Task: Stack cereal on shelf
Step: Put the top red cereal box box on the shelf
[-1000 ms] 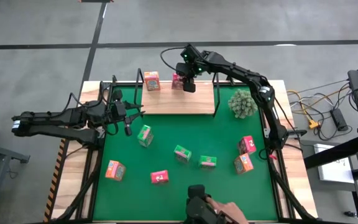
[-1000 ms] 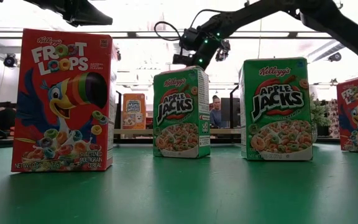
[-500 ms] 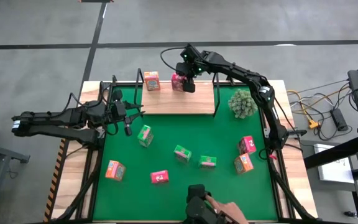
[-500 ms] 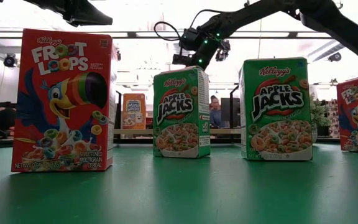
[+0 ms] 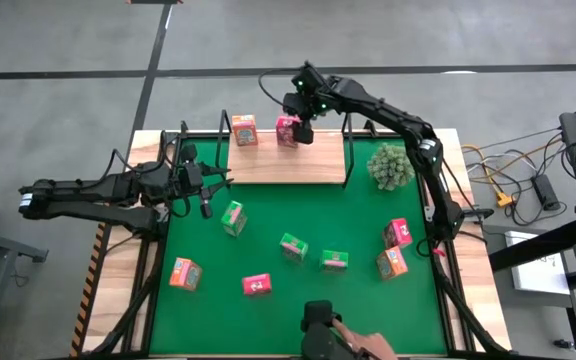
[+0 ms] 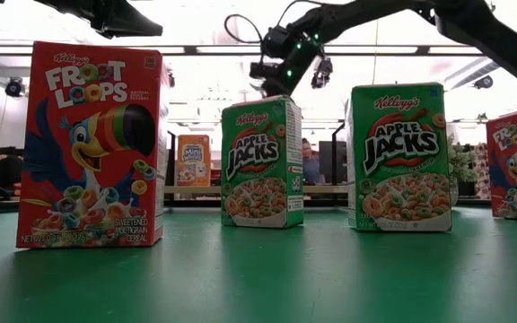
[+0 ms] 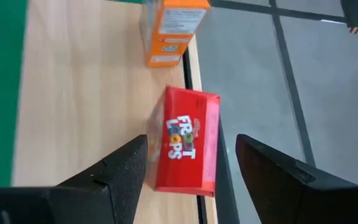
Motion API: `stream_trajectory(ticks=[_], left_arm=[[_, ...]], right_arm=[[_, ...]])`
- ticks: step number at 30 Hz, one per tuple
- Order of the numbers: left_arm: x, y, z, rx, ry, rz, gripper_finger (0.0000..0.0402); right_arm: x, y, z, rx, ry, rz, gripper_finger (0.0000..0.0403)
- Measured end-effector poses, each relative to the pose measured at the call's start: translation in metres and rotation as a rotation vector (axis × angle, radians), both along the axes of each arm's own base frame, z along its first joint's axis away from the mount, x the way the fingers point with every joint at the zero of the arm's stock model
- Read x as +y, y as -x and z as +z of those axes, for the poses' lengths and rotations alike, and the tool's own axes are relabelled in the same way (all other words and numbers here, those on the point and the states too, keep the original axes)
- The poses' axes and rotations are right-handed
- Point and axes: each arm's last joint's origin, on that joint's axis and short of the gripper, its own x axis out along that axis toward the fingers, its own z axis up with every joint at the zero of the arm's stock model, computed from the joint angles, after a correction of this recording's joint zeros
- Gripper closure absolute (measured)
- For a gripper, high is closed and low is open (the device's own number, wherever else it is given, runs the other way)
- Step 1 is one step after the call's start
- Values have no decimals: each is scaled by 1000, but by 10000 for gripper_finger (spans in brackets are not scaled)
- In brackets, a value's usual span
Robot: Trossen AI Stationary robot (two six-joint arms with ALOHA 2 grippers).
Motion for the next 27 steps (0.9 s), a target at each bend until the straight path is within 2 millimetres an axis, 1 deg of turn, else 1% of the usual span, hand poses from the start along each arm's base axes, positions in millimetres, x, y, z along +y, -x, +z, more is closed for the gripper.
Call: stream_trajectory(ticks=[7,10,13,15,17,23,26,27], left_arm=[[0,0,0,0,0,0,311],[0,0,0,0,0,0,311],[0,0,-1,5,2,1,311],[0,0,-1,4,7,1,311],[0,0,-1,5,8,1,311],[0,0,-3,23,15,3,311],[0,0,-5,32,15,3,311],[0,0,-6,34,15,3,311]], right_arm=[[25,0,28,-4,-49,-7,180],[39,3,37,6,-77,-5,195],[52,2,41,10,-88,16,220],[58,-1,36,22,-102,30,243],[61,-4,27,50,-118,36,270],[68,-9,-10,159,-191,14,354],[68,-12,-28,177,-201,14,385],[68,-12,-33,180,-203,14,389]])
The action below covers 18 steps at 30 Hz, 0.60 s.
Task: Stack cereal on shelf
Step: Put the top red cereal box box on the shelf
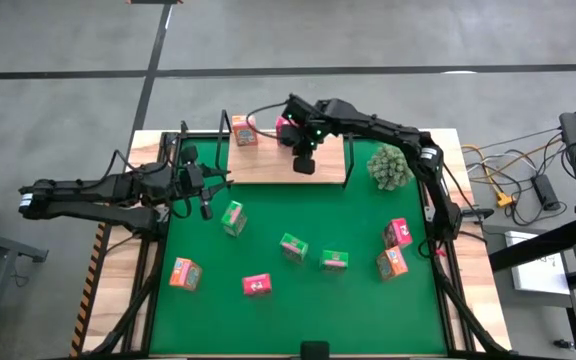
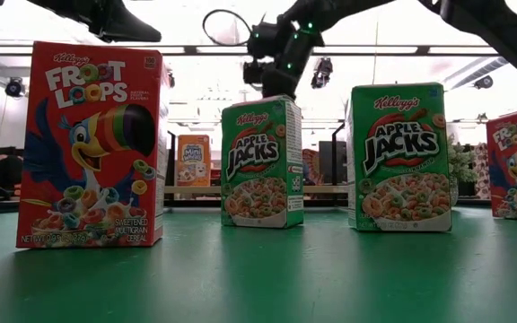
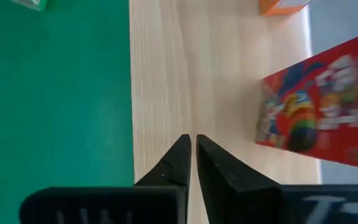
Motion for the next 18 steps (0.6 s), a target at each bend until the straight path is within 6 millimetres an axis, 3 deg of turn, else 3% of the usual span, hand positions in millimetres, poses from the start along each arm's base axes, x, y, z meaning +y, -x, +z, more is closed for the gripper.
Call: stream_trajectory(ticks=[7,18], left_arm=[[0,0,0,1,0,0,311],[0,0,-1,1,0,0,311]], right_arm=[[0,0,-23,-55,27,-1,391],[9,24,-31,-309,155,-105,390]])
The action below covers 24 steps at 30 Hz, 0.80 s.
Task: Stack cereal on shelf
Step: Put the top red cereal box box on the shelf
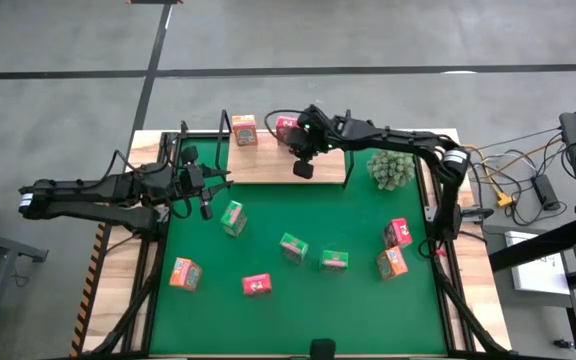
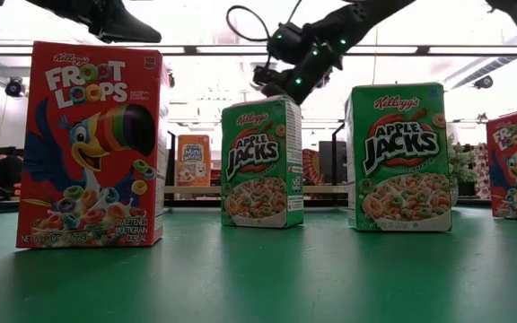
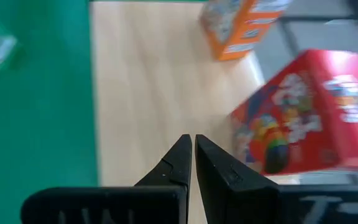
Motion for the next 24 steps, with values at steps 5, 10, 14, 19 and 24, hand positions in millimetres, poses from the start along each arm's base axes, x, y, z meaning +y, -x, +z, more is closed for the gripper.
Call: stream_trajectory(ticks=[5,10,14,19,24], left_arm=[[0,0,0,1,-3,-1,311],[0,0,0,3,-10,-3,311],[0,0,0,3,-10,-3,311],[0,0,0,3,-11,-3,311],[0,0,0,3,-11,-3,311]], right_arm=[[-2,4,-13,-30,64,-80,390],[-8,3,-22,-24,81,-94,390],[-15,5,-23,-26,119,-129,390],[-24,9,-22,-27,129,-153,390],[-31,13,-22,-29,133,-172,390]])
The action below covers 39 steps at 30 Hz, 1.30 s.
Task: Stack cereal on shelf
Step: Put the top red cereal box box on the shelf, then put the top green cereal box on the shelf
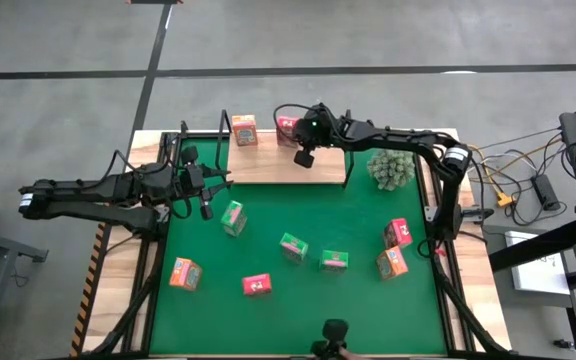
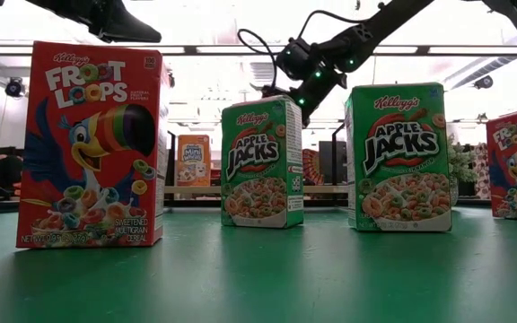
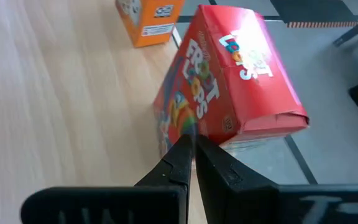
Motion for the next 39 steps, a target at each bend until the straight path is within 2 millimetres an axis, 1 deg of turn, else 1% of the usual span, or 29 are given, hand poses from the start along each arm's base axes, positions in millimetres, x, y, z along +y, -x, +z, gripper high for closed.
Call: stream_trajectory(ticks=[11,24,29,34,39], left_arm=[[0,0,0,0,0,0,311],[0,0,0,0,0,0,311],[0,0,0,0,0,0,311],[0,0,0,-1,0,0,311],[0,0,0,-5,-1,0,311]], right_arm=[[-5,2,1,-8,12,-7,390],[-5,2,0,-23,1,-3,390],[1,-1,-6,-87,-74,89,390],[9,-4,-13,-101,-59,102,390],[17,-7,-10,-114,-64,113,390]])
